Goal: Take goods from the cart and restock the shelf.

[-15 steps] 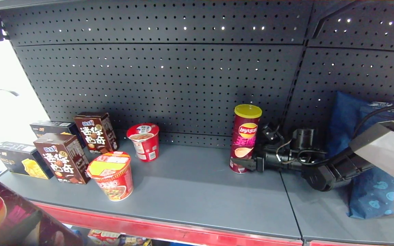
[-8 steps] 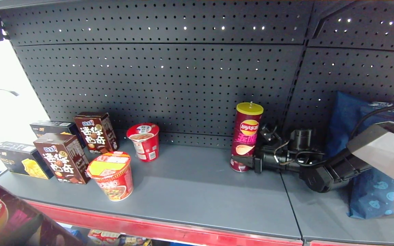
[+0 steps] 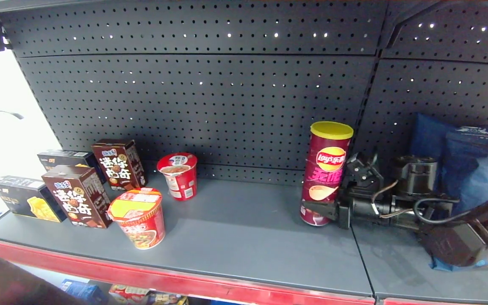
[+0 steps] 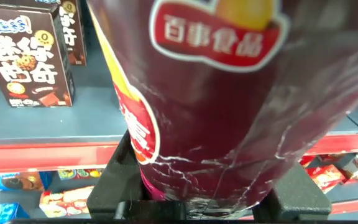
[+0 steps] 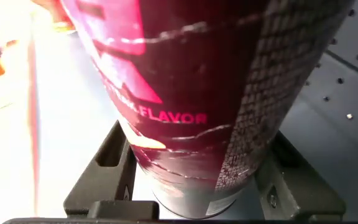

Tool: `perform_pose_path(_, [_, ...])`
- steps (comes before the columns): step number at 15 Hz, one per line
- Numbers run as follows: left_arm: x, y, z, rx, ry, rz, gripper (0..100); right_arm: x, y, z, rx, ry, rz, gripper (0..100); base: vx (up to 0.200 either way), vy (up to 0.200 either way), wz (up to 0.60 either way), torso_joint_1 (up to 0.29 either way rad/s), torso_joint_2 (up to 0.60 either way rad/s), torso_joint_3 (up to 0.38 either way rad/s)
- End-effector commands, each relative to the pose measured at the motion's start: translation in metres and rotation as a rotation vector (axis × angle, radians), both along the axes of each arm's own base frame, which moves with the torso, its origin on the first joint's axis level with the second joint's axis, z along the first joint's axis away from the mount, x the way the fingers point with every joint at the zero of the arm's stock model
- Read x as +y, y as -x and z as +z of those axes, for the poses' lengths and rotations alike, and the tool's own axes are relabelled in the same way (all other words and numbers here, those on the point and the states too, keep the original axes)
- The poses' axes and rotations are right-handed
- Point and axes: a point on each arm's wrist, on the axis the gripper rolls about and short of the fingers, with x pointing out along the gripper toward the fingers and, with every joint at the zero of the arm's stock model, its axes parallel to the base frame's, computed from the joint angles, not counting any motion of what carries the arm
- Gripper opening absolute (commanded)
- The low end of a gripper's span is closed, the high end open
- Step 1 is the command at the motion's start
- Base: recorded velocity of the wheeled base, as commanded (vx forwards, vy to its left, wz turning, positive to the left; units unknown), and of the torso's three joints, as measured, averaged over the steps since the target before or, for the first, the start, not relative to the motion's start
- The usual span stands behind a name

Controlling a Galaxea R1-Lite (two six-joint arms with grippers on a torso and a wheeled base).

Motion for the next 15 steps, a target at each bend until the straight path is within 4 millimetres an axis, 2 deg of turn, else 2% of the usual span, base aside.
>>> perform_pose_path(1, [0.001,0.005,0.003,-0.042,0.006,-0.001,0,-0.010,0.041,0.022,-0.046,-0.017,0.015,0,0.000,0.000,0.00,0.000,0.00,0.000])
perform_pose_path(4, [0.001,0.005,0.009,-0.062,0.007,-0.002,0,-0.012,0.072,0.022,-0.035,-0.011,0.038,0,0.000,0.000,0.00,0.000,0.00,0.000])
perform_pose_path(7, [0.001,0.004,0.012,-0.070,0.007,-0.002,0,-0.016,0.093,0.022,-0.034,-0.002,0.027,0,0.000,0.000,0.00,0.000,0.00,0.000])
perform_pose_path(12, [0.001,0.004,0.011,-0.069,0.005,0.000,0,-0.008,0.105,0.011,-0.001,0.016,0.057,0,0.000,0.000,0.00,0.000,0.00,0.000])
perform_pose_path(15, [0.001,0.004,0.012,-0.069,0.005,0.000,0,-0.002,0.095,-0.001,0.001,0.016,0.056,0,0.000,0.000,0.00,0.000,0.00,0.000])
